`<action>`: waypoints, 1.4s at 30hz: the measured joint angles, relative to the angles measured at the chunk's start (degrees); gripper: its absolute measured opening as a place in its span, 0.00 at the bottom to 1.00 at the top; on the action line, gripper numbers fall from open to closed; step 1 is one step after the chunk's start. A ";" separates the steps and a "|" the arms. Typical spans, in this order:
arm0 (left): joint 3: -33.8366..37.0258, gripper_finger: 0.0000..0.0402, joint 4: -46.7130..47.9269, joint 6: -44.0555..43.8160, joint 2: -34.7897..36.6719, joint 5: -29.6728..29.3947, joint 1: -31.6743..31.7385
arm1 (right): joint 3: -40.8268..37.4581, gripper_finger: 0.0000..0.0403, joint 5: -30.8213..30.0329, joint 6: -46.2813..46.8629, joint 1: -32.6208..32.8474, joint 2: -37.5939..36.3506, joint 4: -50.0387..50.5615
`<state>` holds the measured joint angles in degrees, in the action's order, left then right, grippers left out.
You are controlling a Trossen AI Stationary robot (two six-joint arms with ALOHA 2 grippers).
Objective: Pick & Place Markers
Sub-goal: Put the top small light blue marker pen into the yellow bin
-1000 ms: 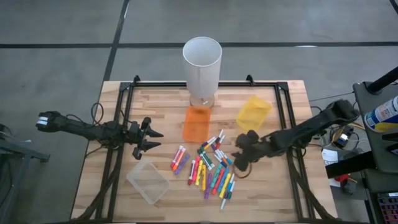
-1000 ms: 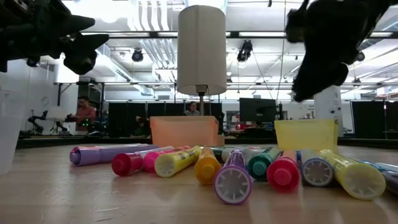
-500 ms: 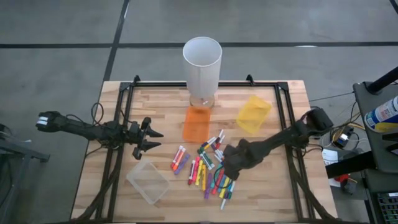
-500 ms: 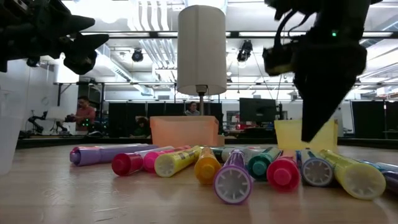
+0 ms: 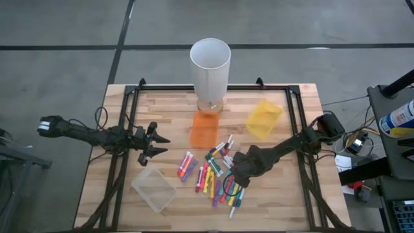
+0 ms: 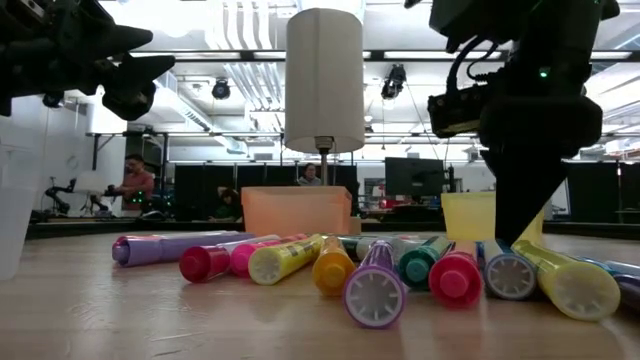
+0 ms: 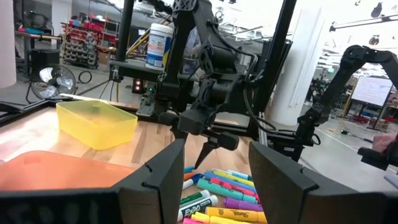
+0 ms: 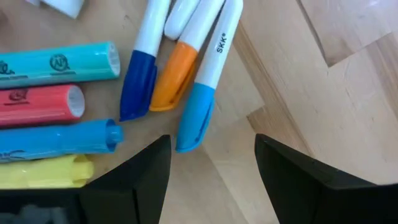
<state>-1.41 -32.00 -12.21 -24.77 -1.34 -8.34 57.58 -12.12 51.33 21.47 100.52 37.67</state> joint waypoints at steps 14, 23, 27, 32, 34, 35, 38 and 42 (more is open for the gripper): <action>-0.02 0.43 -0.04 0.00 0.00 0.00 0.00 | 0.02 0.52 -1.38 -1.02 -1.48 3.35 -5.13; -0.02 0.43 -0.06 0.02 0.00 0.00 0.00 | 0.00 0.22 -1.36 -1.79 -1.59 3.27 -5.45; -0.01 0.43 -0.06 0.00 0.00 0.00 0.00 | -0.05 0.07 -1.83 -2.23 -1.62 2.94 -5.03; -0.01 0.43 -0.08 0.00 0.00 0.00 0.00 | -0.26 0.07 -1.54 -2.25 -1.99 1.67 -3.78; -0.02 0.43 -0.08 0.00 0.00 -0.02 0.00 | -0.05 0.07 -1.50 -2.25 -2.11 0.49 -1.28; -0.01 0.43 -0.08 0.00 0.00 0.00 0.01 | 0.14 0.07 -1.74 -2.24 -2.18 -0.39 -0.22; -0.01 0.43 -0.08 0.01 -0.01 0.00 0.01 | 0.89 0.07 -3.89 -2.04 -2.20 -3.16 3.11; -0.02 0.43 -0.06 0.02 0.00 -0.02 0.00 | 1.14 0.07 -6.76 -1.24 -2.20 -8.13 6.03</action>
<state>-1.43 -32.05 -12.19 -24.77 -1.37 -8.34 58.72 -18.88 50.09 19.27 92.39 43.71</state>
